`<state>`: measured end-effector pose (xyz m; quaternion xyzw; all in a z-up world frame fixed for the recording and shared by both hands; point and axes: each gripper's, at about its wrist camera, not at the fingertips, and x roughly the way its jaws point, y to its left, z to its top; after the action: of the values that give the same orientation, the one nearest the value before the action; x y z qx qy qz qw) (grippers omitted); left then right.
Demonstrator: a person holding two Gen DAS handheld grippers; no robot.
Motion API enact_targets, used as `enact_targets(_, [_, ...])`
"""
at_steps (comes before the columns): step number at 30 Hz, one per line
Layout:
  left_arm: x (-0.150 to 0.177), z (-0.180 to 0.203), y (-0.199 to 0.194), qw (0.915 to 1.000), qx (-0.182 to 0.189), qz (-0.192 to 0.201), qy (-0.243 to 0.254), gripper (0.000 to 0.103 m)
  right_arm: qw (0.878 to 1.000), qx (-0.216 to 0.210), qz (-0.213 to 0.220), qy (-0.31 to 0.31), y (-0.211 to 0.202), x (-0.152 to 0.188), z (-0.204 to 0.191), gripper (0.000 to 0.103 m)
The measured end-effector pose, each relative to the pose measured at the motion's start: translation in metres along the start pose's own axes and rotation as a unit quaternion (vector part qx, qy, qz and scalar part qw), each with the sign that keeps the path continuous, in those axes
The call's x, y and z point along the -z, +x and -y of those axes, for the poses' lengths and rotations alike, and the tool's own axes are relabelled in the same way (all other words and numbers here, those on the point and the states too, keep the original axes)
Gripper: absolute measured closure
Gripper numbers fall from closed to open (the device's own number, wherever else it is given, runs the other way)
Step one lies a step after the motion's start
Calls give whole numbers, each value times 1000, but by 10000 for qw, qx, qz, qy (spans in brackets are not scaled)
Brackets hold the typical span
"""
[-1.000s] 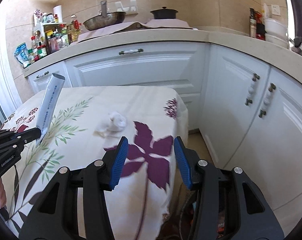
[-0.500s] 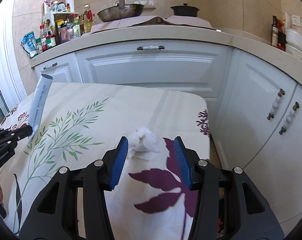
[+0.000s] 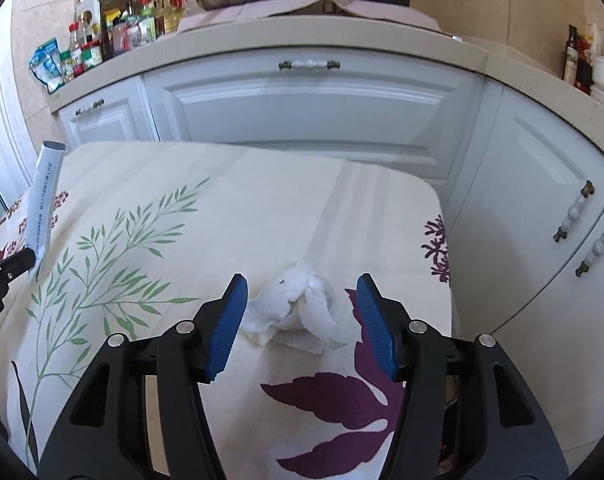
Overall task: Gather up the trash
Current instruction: 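Grasp the white tissue with the right tool while the left tool holds the tube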
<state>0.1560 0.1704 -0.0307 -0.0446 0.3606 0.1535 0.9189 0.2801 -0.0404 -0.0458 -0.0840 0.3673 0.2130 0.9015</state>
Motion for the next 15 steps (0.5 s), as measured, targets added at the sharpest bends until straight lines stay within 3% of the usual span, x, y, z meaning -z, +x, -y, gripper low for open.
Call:
enact_targets(2, [0,0,1,10000,-14,-13,-14,99,10000,-17,-63,-18,2,0,-1,52])
enact_targets(5, [1,-1,2,10000,-24,-31,-30,99,9997,-117,-188,-51,6,2,-3,71])
enact_targets(8, [1,-1,3,10000,-48,-40,-46,99,9997,-138,-175,-65,5,2,-3,80])
enact_targets(15, [3,1,1,9999,-112,32,-42,99,9999,-82,10,-107,-8,7,-5,84])
